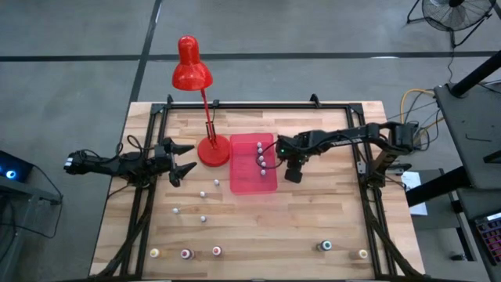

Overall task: Pick & Place food coloring
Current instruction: Put the small red food coloring bottle into the bin

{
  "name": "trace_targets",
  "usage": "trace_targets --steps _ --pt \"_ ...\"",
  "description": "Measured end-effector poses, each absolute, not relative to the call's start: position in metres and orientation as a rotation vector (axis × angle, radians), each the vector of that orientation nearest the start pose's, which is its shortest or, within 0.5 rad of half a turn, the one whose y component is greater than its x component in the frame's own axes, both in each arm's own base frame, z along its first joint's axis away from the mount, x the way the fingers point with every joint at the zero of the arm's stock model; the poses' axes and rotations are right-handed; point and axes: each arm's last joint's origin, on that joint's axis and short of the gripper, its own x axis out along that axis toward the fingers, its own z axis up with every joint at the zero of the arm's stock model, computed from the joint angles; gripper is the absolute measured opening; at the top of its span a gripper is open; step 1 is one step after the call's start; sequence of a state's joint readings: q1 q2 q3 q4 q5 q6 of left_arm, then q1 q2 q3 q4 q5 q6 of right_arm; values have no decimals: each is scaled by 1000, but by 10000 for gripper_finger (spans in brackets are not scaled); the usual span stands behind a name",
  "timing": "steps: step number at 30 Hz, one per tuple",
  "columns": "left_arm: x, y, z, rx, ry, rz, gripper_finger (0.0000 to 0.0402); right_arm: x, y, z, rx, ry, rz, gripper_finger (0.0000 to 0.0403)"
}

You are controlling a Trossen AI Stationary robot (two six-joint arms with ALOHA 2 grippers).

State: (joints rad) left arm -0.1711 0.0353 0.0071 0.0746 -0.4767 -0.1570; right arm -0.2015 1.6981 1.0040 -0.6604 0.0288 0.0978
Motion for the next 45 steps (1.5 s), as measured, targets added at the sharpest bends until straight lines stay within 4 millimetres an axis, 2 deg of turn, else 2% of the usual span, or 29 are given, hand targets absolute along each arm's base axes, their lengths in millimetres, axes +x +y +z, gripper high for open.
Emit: trace_targets --steps 6,15,24,29,32,37,45 --pt "97 -3 170 -170 -68 302 314 299 -62 180 199 1345 -260 63" --pt "97 -3 170 -170 -68 302 314 307 -59 230 194 1376 -250 62" --pt "97 -3 170 -170 -68 303 314 318 -44 278 155 1316 -199 61" --pt "97 -3 170 -170 -68 302 314 327 -26 296 78 1246 -76 61" --pt "97 -3 170 -170 -68 302 314 333 -14 297 24 1232 13 61" --pt "97 -3 170 -171 -68 302 314 347 1 286 -52 1226 107 61" --pt "97 -3 170 -170 -68 302 314 383 8 271 -130 1206 226 61"
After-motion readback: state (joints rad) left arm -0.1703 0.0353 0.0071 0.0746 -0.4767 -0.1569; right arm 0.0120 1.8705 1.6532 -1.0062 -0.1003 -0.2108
